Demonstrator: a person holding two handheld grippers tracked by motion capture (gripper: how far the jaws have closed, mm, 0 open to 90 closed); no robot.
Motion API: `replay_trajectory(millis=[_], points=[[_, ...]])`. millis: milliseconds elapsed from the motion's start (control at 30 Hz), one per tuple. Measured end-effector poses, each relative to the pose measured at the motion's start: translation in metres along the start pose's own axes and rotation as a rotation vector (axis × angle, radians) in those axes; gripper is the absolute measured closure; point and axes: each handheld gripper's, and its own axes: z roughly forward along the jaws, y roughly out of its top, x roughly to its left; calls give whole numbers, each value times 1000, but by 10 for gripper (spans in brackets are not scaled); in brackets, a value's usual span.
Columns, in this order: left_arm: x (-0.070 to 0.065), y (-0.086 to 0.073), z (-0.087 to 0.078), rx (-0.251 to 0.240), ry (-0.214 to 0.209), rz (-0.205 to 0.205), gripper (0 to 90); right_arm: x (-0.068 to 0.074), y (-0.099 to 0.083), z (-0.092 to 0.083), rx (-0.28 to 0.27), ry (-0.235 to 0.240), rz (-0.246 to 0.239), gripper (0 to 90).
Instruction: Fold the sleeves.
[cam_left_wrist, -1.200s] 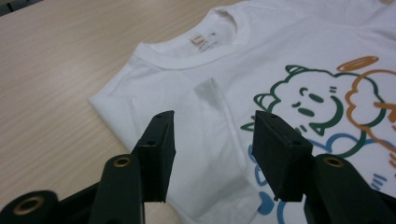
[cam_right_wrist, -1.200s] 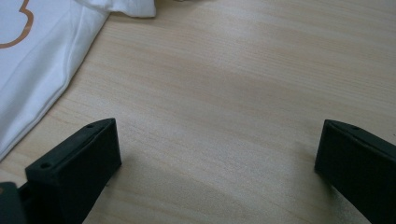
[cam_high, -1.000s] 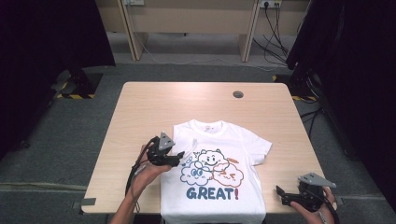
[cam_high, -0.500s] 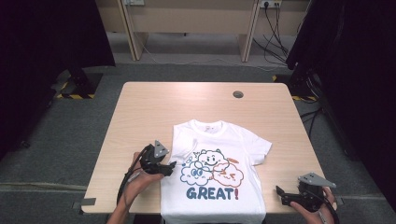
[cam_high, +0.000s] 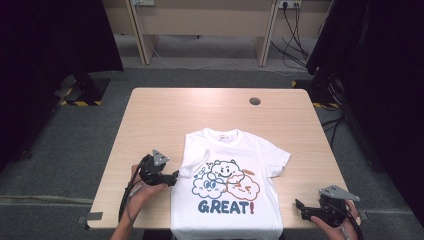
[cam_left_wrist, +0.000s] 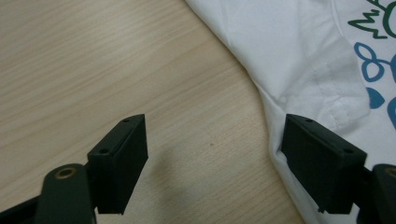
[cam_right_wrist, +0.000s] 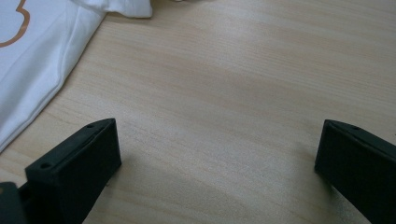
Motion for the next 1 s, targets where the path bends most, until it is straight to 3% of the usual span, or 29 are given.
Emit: replay_trajectory(millis=[200,300,500,667,800,1000], points=[[-8,-2,-7,-33,-28,19,158,0,0,0,0,0,0,2],[-8,-5,-6,-28,-45,3,137,0,0,0,0,0,1,2],[-7,-13,-3,-14,-38,-22,83,0,0,0,1,-1,1,2],[-9,-17,-2,-1,-24,-8,72,0,0,0,0,-1,1,2],[-7,-17,-1,13,-18,-37,49,1,0,0,1,-1,2,2],[-8,-20,-4,-1,-35,-35,64,0,0,0,0,-1,1,2]])
